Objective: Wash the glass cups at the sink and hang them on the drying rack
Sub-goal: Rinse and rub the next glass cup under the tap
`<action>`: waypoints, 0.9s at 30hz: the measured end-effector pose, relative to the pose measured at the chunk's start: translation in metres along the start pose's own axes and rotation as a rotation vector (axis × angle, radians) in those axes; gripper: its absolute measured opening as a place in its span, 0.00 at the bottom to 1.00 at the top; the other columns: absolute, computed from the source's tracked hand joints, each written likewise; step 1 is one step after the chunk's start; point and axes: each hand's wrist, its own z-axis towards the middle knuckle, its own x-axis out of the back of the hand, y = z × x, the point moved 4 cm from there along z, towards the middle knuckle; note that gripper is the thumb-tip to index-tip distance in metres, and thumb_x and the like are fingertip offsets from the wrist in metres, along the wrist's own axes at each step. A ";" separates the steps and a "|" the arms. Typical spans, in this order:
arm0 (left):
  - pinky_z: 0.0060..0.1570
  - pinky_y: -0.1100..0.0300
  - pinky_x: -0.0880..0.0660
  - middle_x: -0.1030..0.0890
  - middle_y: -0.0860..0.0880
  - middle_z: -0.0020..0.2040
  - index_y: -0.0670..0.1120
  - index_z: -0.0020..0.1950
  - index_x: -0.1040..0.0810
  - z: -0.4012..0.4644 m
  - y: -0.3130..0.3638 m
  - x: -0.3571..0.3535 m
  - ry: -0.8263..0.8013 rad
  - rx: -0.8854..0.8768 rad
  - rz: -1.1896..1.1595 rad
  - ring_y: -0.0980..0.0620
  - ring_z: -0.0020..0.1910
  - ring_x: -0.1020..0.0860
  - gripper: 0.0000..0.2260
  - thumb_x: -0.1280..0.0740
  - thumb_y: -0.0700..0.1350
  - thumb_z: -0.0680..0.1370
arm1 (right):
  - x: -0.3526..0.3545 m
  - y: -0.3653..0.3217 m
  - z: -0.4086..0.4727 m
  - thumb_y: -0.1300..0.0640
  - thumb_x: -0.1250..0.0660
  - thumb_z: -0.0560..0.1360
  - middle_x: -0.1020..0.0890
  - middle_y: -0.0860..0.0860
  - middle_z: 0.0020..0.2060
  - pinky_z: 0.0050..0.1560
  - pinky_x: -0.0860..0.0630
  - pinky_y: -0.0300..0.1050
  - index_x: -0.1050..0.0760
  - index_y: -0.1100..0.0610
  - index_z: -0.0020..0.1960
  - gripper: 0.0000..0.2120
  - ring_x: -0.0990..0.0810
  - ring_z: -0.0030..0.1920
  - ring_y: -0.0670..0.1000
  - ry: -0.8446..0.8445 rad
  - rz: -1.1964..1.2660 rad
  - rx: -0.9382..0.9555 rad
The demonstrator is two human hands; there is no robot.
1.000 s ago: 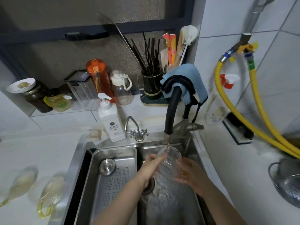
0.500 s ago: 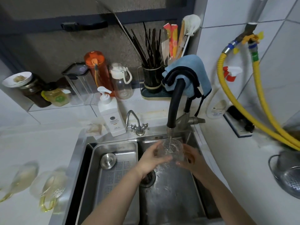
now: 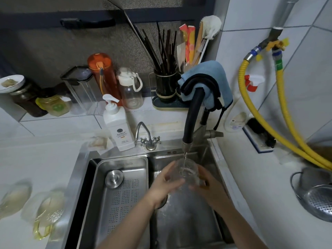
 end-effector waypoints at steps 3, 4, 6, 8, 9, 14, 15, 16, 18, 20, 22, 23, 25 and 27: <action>0.62 0.47 0.24 0.26 0.54 0.65 0.56 0.72 0.31 0.006 0.004 0.017 0.030 0.028 -0.047 0.47 0.65 0.26 0.33 0.25 0.38 0.71 | -0.013 -0.015 0.010 0.51 0.28 0.72 0.19 0.36 0.53 0.48 0.25 0.30 0.29 0.37 0.63 0.22 0.21 0.55 0.36 -0.021 0.062 -0.008; 0.62 0.46 0.25 0.26 0.53 0.65 0.58 0.71 0.32 0.010 0.009 0.016 0.029 0.014 -0.051 0.46 0.65 0.25 0.33 0.24 0.39 0.70 | -0.009 -0.018 0.015 0.49 0.28 0.72 0.19 0.38 0.54 0.50 0.25 0.32 0.28 0.37 0.63 0.21 0.21 0.55 0.38 0.000 0.078 -0.012; 0.64 0.47 0.26 0.27 0.55 0.67 0.60 0.72 0.33 0.016 0.018 0.006 0.010 -0.005 -0.036 0.49 0.66 0.25 0.33 0.24 0.43 0.71 | 0.003 -0.020 0.020 0.45 0.29 0.71 0.18 0.40 0.53 0.52 0.25 0.36 0.27 0.37 0.62 0.20 0.20 0.55 0.41 0.023 0.102 -0.024; 0.63 0.49 0.25 0.28 0.54 0.69 0.60 0.72 0.33 0.016 0.013 -0.005 -0.016 0.011 -0.026 0.51 0.65 0.25 0.31 0.26 0.46 0.73 | 0.015 -0.015 0.014 0.46 0.29 0.72 0.18 0.39 0.53 0.53 0.24 0.37 0.27 0.37 0.62 0.19 0.20 0.54 0.40 0.034 0.080 -0.038; 0.62 0.51 0.24 0.26 0.55 0.67 0.59 0.72 0.33 0.010 0.009 -0.008 -0.018 0.029 -0.047 0.53 0.62 0.23 0.29 0.28 0.45 0.75 | 0.017 -0.012 0.008 0.48 0.29 0.72 0.18 0.39 0.52 0.53 0.23 0.37 0.26 0.38 0.62 0.19 0.19 0.53 0.40 0.028 0.077 -0.039; 0.58 0.50 0.22 0.25 0.58 0.62 0.58 0.70 0.31 -0.007 -0.006 0.017 0.031 0.068 -0.091 0.59 0.54 0.19 0.25 0.31 0.41 0.76 | -0.014 -0.012 0.003 0.52 0.28 0.72 0.17 0.41 0.51 0.48 0.25 0.30 0.25 0.41 0.61 0.18 0.20 0.52 0.38 -0.020 0.062 -0.053; 0.61 0.46 0.24 0.25 0.55 0.64 0.58 0.70 0.30 -0.001 -0.001 0.019 0.038 0.069 -0.094 0.56 0.55 0.20 0.25 0.31 0.42 0.76 | -0.015 -0.017 0.009 0.52 0.28 0.73 0.17 0.40 0.50 0.48 0.25 0.30 0.24 0.41 0.59 0.16 0.20 0.50 0.36 -0.016 0.062 -0.059; 0.62 0.44 0.26 0.24 0.53 0.64 0.58 0.71 0.31 0.005 0.004 0.019 0.048 0.063 -0.095 0.56 0.54 0.20 0.25 0.31 0.43 0.76 | -0.012 -0.021 0.015 0.52 0.29 0.73 0.17 0.41 0.47 0.48 0.25 0.32 0.23 0.43 0.57 0.13 0.19 0.47 0.35 0.010 0.070 -0.072; 0.61 0.45 0.26 0.24 0.52 0.65 0.59 0.71 0.31 0.016 0.014 0.009 0.057 0.053 -0.081 0.57 0.54 0.21 0.25 0.30 0.46 0.76 | 0.003 -0.026 0.022 0.52 0.29 0.73 0.17 0.44 0.41 0.46 0.23 0.39 0.23 0.45 0.50 0.07 0.19 0.41 0.36 0.069 0.093 -0.098; 0.61 0.45 0.25 0.24 0.53 0.65 0.60 0.69 0.30 0.019 0.014 -0.006 0.049 0.063 -0.068 0.58 0.55 0.22 0.22 0.30 0.47 0.76 | 0.015 -0.021 0.018 0.47 0.31 0.73 0.17 0.47 0.44 0.50 0.21 0.44 0.23 0.45 0.53 0.09 0.18 0.45 0.43 0.056 0.018 -0.090; 0.60 0.44 0.24 0.24 0.52 0.65 0.59 0.69 0.29 0.012 0.002 -0.009 0.042 0.106 -0.072 0.58 0.56 0.22 0.22 0.30 0.47 0.76 | 0.016 -0.013 0.004 0.44 0.31 0.71 0.16 0.45 0.47 0.54 0.21 0.42 0.23 0.43 0.55 0.13 0.18 0.48 0.44 0.027 -0.033 -0.115; 0.59 0.44 0.23 0.25 0.52 0.66 0.58 0.70 0.29 0.005 -0.005 -0.007 0.037 0.127 -0.073 0.56 0.57 0.22 0.23 0.30 0.47 0.76 | 0.011 -0.011 -0.003 0.45 0.30 0.71 0.16 0.45 0.46 0.53 0.21 0.39 0.23 0.43 0.55 0.13 0.18 0.47 0.42 0.018 -0.021 -0.122; 0.53 0.50 0.20 0.26 0.52 0.67 0.57 0.71 0.30 -0.006 -0.014 0.007 0.048 0.152 -0.085 0.53 0.61 0.23 0.24 0.30 0.47 0.76 | -0.004 -0.013 -0.012 0.51 0.28 0.73 0.15 0.44 0.43 0.48 0.22 0.34 0.22 0.41 0.52 0.09 0.18 0.44 0.40 0.007 0.009 -0.114; 0.53 0.50 0.20 0.25 0.52 0.67 0.57 0.71 0.29 -0.009 -0.013 0.019 0.071 0.160 -0.103 0.52 0.61 0.23 0.23 0.30 0.46 0.76 | -0.016 -0.017 -0.009 0.57 0.28 0.73 0.15 0.40 0.40 0.43 0.25 0.29 0.22 0.42 0.49 0.10 0.18 0.41 0.36 0.007 0.059 -0.108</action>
